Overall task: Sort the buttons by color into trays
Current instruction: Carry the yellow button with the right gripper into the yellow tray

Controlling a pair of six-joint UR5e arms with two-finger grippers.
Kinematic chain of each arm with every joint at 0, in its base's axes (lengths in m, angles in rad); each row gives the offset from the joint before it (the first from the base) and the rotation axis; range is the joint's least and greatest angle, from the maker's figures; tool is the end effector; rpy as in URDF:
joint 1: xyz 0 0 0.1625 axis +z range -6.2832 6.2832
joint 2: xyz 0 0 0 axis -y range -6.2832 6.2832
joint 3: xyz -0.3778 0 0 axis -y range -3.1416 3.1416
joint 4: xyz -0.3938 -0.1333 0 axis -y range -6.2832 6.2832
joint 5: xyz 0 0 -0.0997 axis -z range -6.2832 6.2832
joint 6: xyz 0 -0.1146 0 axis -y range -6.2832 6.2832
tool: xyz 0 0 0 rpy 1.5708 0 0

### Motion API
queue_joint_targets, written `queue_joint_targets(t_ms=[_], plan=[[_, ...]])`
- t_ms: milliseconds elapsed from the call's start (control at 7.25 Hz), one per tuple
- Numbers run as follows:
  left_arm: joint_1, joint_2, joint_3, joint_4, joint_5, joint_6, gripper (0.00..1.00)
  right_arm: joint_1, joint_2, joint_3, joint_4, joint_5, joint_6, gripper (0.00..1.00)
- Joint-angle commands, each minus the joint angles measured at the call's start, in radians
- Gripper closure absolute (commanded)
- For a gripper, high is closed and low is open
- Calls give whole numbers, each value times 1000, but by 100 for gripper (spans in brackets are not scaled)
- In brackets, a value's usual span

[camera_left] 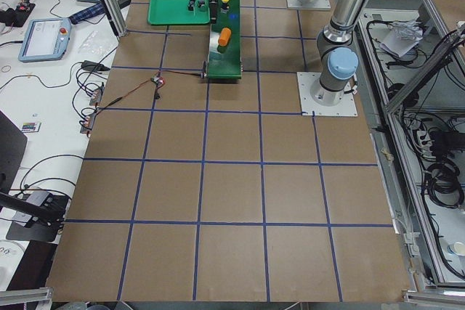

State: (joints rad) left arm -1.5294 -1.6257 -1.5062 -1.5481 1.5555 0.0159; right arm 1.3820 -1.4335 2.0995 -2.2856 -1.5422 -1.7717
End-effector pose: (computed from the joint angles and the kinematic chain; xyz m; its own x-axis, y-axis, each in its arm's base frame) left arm -0.1135 -0.5230 0.4322 -0.9996 -0.0250 0.0148 -0.0255 0.9991 -0.0326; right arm 0.0466 -0.4839 0.1839 0.0123 -0.9985 0.0535 -0.9997 -0.0133 -0.0183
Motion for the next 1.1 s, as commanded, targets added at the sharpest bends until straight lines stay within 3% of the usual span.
queue_joint_targets(t_ms=[0,276,690,828,966], plan=[[0,-60,85,-24,6,79,0,0,4,-6,-5,-16,3,93],[-2,-65,122,-55,12,105,0,-8,11,-92,-5,-24,6,97],[-9,-43,127,-102,27,124,0,-24,283,-417,0,-21,-8,96],[-12,-43,123,-116,17,110,0,-56,348,-450,9,-4,-15,79],[-21,-37,115,-118,14,107,0,-75,366,-447,14,5,-35,1]])
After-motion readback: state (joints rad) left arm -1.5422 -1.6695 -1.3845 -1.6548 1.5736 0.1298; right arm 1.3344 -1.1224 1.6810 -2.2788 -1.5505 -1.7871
